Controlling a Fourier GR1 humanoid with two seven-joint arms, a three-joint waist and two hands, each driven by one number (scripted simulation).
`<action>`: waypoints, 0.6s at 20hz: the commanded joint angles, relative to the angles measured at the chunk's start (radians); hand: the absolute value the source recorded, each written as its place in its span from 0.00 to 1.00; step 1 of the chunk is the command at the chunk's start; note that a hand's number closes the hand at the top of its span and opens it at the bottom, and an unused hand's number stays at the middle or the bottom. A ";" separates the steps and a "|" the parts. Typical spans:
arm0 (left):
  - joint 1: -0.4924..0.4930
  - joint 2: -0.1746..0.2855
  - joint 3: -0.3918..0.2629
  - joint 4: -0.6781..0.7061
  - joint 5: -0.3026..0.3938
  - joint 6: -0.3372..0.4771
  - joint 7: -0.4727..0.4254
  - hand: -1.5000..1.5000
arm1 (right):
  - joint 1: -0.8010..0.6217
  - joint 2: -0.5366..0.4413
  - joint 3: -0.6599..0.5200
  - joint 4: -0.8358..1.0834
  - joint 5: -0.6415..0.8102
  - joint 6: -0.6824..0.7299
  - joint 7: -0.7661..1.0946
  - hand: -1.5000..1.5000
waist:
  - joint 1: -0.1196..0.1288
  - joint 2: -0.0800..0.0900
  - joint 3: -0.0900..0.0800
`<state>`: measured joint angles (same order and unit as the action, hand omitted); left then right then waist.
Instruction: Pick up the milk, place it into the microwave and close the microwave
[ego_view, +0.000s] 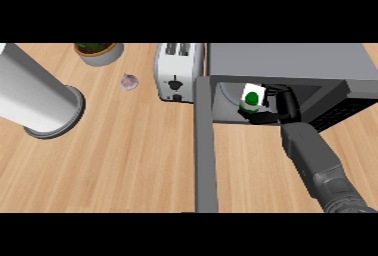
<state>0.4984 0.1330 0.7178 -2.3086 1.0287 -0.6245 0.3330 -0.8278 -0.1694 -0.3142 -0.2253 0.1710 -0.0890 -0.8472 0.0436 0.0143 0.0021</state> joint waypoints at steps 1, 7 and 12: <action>-0.030 -0.030 -0.017 0.031 -0.058 -0.034 -0.008 0.00 | -0.085 -0.063 0.000 0.048 0.014 0.015 0.065 1.00 | 0.015 0.009 0.000; -0.071 0.004 -0.029 0.050 -0.026 -0.050 -0.012 0.00 | -0.132 -0.090 0.016 0.077 0.051 -0.088 0.092 1.00 | 0.053 0.028 0.002; -0.104 0.054 -0.017 0.045 -0.004 0.000 0.006 0.00 | -0.158 -0.133 0.022 0.093 0.074 -0.186 0.125 1.00 | 0.065 0.035 0.003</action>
<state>0.4117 0.1579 0.6961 -2.2676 1.0094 -0.6389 0.3301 -0.9693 -0.2752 -0.2948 -0.1463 0.2312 -0.2192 -0.7385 0.0950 0.0436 0.0044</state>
